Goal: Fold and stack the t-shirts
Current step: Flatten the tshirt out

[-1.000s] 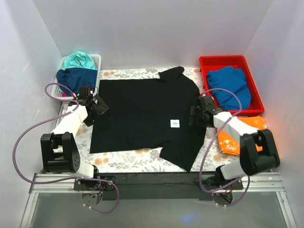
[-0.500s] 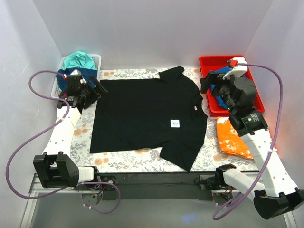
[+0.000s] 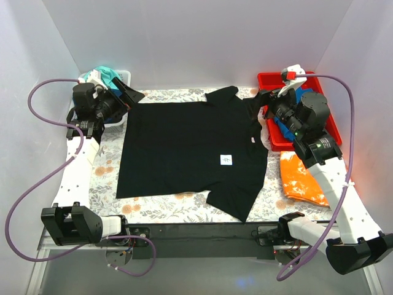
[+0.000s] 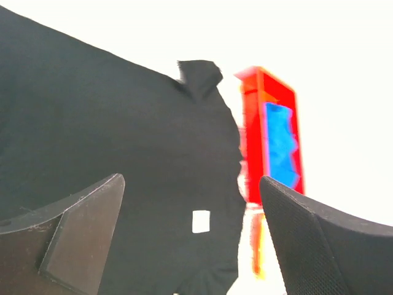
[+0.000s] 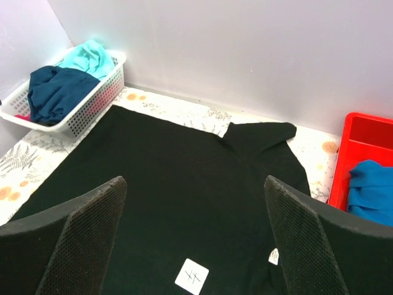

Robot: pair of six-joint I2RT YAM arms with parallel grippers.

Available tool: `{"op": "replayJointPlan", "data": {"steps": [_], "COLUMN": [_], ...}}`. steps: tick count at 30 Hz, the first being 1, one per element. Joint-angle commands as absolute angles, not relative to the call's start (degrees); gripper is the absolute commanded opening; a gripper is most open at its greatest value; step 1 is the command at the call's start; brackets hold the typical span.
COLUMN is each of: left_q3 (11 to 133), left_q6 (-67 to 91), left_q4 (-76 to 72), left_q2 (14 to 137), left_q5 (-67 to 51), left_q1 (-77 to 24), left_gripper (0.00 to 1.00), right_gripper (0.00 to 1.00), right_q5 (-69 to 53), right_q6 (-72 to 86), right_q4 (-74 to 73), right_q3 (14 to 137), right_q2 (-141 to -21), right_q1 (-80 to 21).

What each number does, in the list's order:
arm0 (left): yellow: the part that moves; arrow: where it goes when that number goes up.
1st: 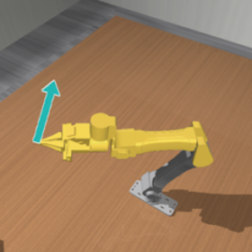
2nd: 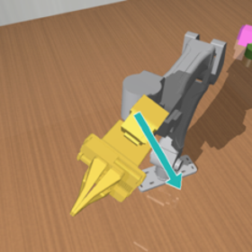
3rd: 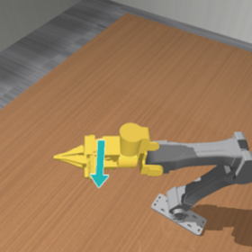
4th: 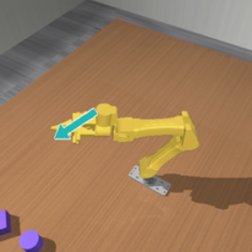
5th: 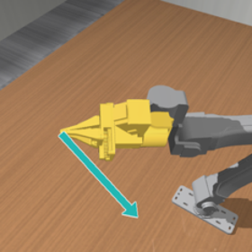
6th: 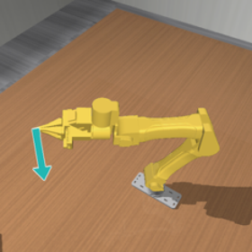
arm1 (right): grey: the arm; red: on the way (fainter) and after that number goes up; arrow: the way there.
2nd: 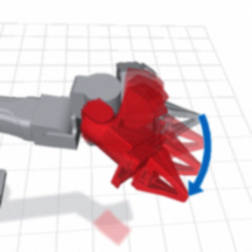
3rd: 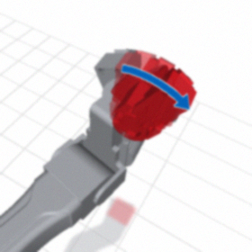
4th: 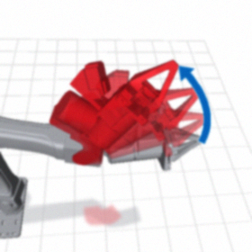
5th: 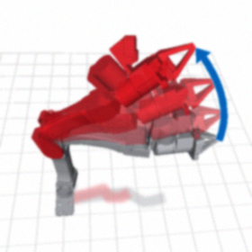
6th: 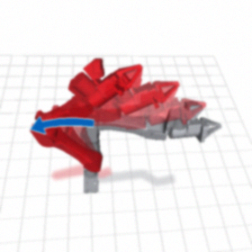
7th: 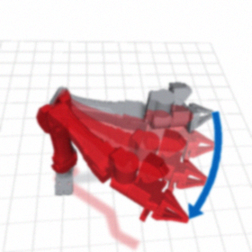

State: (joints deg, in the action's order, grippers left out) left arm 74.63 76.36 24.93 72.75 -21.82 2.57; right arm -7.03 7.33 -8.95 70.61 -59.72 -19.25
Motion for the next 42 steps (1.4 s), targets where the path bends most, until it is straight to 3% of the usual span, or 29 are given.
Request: {"op": "replayJointPlan", "data": {"steps": [1,3,5,10,13,18,25,30,39,42], "left_q3": [76.1,80.9,82.4,77.9,73.5,63.0,62.7,58.8,47.1,44.7], "left_q6": [79.0,76.6,74.0,71.6,73.6,78.0,83.9,91.6,97.1,98.3], "left_q4": [20.7,25.8,31.4,37.2,41.7,46.5,63.5,69.1,63.2,61.5], "left_q2": [71.5,76.3,78.0,73.4,71.7,67.9,70.3,68.3,67.8,65.8], "left_q5": [-32.0,-36.8,-35.6,-15.5,-8.1,-2.3,5.1,11.4,4.3,3.9], "left_q1": [3.8,3.8,3.8,3.8,3.8,3.8,3.6,3.6,3.7,3.9], "left_gripper": [0.90,0.98,0.98,0.98,0.94,0.89,0.88,0.77,0.53,0.53], "right_gripper": [0.98,0.98,0.98,0.96,0.86,0.85,0.82,0.80,0.79,0.79], "right_q5": [-7.4,-8.1,-7.7,-0.3,3.7,6.4,5.8,3.1,3.2,2.4], "right_q6": [8.0,4.0,1.4,3.3,9.5,18.2,27.0,30.6,31.2,31.7], "right_q4": [-9.8,-13.4,-15.3,-25.3,-32.2,-41.1,-49.4,-50.0,-49.5,-48.9], "right_q3": [73.2,76.1,75.4,70.1,63.6,53.1,42.6,39.7,37.9,37.1], "right_q2": [-60.3,-61.6,-61.0,-59.9,-59.0,-54.0,-46.0,-44.3,-46.2,-46.2], "right_q1": [-19.3,-19.4,-19.3,-19.6,-20.1,-25.2,-31.8,-32.3,-34.4,-34.7]}}
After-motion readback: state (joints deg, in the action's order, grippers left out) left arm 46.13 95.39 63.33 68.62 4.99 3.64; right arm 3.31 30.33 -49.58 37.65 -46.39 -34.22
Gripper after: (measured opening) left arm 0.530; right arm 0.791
